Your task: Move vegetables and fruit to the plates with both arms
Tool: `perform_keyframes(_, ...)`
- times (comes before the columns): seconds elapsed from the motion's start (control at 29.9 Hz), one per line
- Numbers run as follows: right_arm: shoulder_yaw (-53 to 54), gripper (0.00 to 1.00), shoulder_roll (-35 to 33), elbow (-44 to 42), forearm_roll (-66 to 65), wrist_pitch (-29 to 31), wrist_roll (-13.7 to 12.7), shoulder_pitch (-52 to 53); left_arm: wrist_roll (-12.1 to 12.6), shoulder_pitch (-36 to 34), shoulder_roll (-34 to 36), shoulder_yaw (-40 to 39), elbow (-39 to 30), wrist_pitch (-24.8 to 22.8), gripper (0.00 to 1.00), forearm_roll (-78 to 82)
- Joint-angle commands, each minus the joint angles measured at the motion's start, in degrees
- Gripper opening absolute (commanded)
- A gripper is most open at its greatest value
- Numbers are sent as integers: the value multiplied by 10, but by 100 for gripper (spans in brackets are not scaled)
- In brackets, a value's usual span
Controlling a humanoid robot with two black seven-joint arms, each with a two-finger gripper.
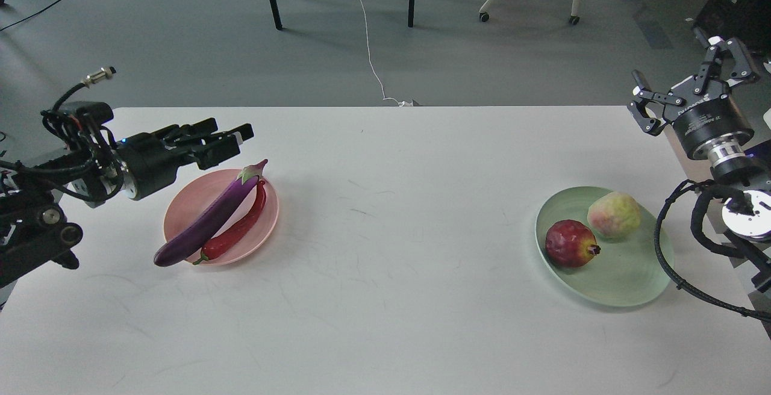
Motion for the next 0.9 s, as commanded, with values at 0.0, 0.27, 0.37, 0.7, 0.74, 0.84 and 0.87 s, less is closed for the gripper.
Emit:
perform_keyframes(0.0,58,99,25,-15,1,-4,1,3,-4,-4,-21,-34,32,-4,98,-169)
perform_keyframes(0.27,84,99,43,-16,2,-4,-9,3,-11,-20,-126,-146,168,-17,98,-466)
perform_keyframes(0.37,92,99,48,-16,8,-5,-12,4,-10,-18,-164,-199,207,-63,98,-535)
perform_keyframes(0.7,141,99,129,-75,9,-3,-83,35,-5,-19,-274,-257,416,-210,98,-751)
perform_keyframes(0.74,141,99,136,-84,9,-3,-83,37,-5,-19,-281,-257,424,-216,98,-757)
perform_keyframes(0.84,138,99,153,-105,9,5,-81,37,-5,-17,-295,-257,432,-220,98,-761)
perform_keyframes(0.87,133,99,157,-108,8,9,-81,36,-5,-15,-295,-257,432,-221,98,-761)
